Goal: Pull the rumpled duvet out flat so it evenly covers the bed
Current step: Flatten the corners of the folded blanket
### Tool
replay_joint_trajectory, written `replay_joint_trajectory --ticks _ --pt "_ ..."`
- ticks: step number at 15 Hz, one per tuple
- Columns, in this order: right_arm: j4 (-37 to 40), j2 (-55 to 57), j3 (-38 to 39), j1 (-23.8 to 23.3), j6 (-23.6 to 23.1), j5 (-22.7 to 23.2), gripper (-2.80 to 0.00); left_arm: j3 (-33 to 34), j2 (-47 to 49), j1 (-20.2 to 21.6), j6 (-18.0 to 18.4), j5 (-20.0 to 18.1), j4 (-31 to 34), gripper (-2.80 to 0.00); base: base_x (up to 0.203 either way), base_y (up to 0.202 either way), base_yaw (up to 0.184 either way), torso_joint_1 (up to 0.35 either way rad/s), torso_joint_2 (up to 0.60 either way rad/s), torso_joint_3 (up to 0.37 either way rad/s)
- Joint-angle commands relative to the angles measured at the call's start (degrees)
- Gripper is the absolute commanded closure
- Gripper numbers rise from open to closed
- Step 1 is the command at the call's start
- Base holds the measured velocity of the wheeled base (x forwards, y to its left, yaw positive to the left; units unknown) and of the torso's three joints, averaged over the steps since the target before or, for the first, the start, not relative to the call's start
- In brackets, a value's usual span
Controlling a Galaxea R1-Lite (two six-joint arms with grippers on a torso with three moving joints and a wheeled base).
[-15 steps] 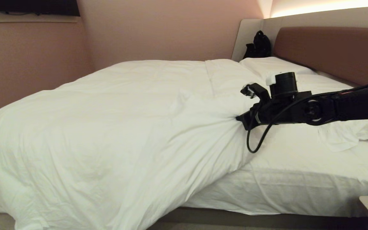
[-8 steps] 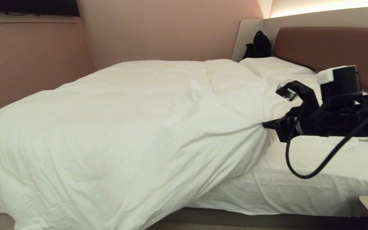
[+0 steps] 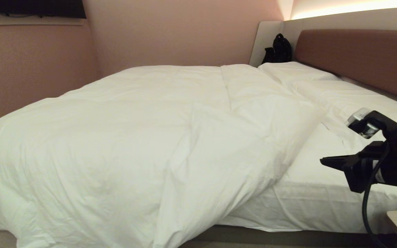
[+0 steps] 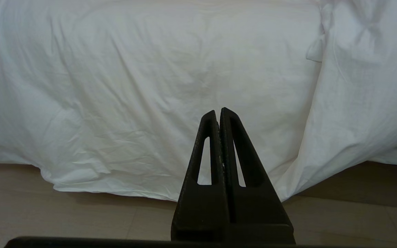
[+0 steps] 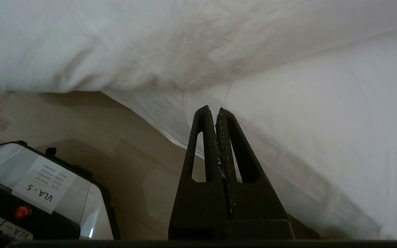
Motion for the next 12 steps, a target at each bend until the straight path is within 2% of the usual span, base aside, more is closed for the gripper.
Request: replay_joint_trajectory --ticks 1,5,12 --pt "-0.3 -2.3 0.6 -0.5 0.0 0.2 0.00 0.0 0.0 0.0 0.0 0.0 0.0 0.00 0.000 0.000 0.000 0.000 0.00 0.000" --pt "-0.3 -0.1 -4.5 0.0 0.1 0.4 0.00 0.0 0.0 0.0 0.0 0.0 0.0 0.00 0.000 0.000 0.000 0.000 0.00 0.000" --pt "0.0 15.5 -27.7 6.0 0.4 -0.3 0.00 0.0 0.0 0.0 0.0 0.0 0.0 0.00 0.000 0.000 0.000 0.000 0.00 0.000"
